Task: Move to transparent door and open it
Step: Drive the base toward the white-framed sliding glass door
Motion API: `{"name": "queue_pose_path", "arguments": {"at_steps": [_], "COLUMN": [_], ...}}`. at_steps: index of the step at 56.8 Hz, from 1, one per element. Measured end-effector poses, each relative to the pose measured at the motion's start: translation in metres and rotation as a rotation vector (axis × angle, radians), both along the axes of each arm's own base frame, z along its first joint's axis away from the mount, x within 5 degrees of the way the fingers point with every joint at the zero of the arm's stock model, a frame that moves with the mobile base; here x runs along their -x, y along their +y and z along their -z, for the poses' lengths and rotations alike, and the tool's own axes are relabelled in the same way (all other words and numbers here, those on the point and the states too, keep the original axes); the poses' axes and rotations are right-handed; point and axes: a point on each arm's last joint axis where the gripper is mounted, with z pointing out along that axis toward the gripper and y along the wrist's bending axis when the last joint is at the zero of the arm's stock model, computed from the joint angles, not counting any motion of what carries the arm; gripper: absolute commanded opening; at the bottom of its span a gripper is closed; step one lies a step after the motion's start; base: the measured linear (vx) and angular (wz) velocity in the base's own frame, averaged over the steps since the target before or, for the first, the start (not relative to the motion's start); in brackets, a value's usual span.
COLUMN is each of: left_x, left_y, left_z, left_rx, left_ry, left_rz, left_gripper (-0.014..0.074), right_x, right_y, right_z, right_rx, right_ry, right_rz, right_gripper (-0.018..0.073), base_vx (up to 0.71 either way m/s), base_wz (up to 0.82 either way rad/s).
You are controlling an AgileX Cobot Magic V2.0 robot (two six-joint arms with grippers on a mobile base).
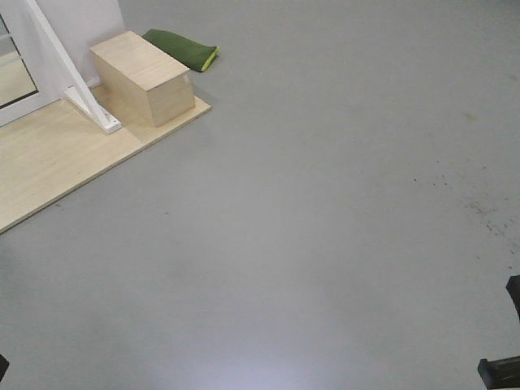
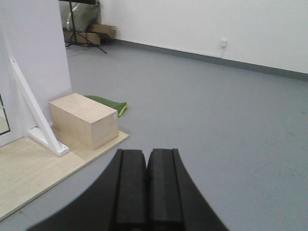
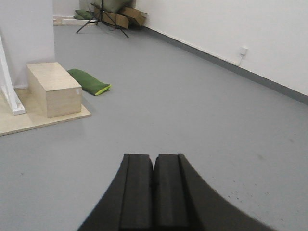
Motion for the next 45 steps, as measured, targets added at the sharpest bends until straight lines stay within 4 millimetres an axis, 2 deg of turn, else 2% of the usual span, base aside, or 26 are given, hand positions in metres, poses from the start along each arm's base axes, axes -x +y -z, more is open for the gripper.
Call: {"name": "queue_pose_path", "arguments": {"at_steps": [45], "left_x": [0.0], "left_y": [0.0], "left_z": [0.0], "left_rx": [0.0], "left_ry": [0.0], "left_rz": [0.0], "left_gripper": [-0.0006], "right_x": [0.0], "right_y": [0.0], "right_z": [0.0], "right_rx": [0.0], "right_ry": [0.0], "right_rz": [0.0], "right_gripper": [-0.0004], "base_vx": [0.48], "base_wz": [0.45]}}
